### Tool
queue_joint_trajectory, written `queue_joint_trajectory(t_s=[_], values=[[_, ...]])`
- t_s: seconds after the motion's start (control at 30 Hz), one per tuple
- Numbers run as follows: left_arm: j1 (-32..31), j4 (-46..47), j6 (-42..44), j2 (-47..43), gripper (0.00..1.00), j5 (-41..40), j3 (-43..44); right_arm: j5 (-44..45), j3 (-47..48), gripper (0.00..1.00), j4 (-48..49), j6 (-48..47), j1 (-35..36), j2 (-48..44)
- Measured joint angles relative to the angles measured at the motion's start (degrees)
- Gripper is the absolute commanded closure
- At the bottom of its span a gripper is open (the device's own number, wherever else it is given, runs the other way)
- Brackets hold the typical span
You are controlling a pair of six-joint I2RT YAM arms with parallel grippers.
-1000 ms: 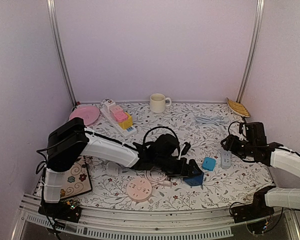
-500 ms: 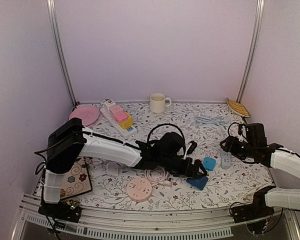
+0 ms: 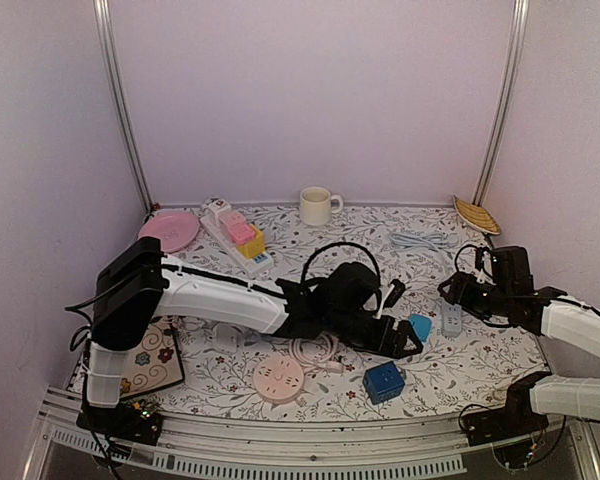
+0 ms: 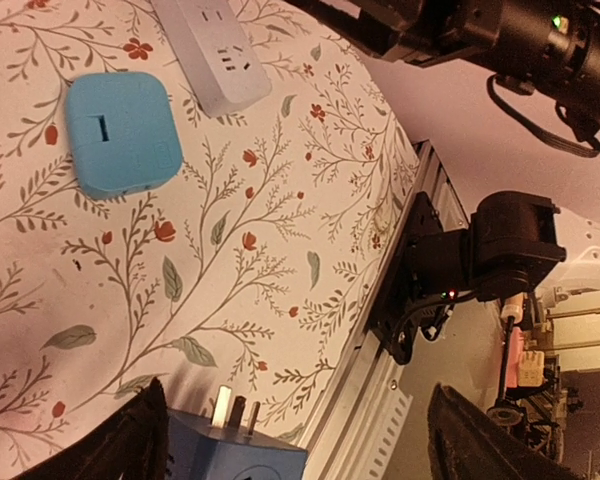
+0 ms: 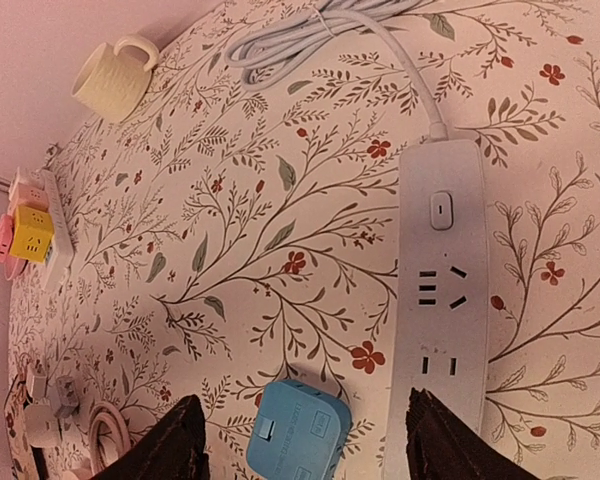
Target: Pull the plug off the socket
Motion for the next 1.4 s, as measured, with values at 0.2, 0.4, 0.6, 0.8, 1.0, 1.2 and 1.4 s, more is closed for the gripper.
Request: queue_joint_trajectory(t_s=[0.2,0.4,0.6,0.8,1.0,1.2,1.4], values=[[0.35,-1.62,1.2,-3.91,0.1,-4.28,-3.65,-0.07,-0.04,0.25,0.0,0.17,1.18,-0.11],[2.62,-3.61,2.84,-14.21,0.08,-9.68,-9.9,-0.44,-0.11,0.09,0.04,0.61,2.29,-0.74],[11.23,-6.8,4.68,-22.91,0.06,-16.87,-14.99,-1.01,-0.13,0.03,0.52,1.33,3.8,-1.16],[22.97,-9.68,5.09,-30.25,0.06,-21.44,-21.14,-1.29,-0.52,0.01,0.98,1.6,4.76,-1.46],[34.14,-10.36,4.55,-35.06,0.06,-22.38,-22.88,-1.7,-1.25,0.01,1.4,1.77,4.87,-2.25],[41.64,-8.52,2.99,-35.58,0.07,-19.1,-23.87,-1.57,-1.27,0.01,1.27,1.79,4.92,-4.76],[47.19,-4.87,1.25,-32.39,0.09,-12.55,-23.93,-1.44,0.04,0.01,-0.81,1.77,4.92,-7.23]])
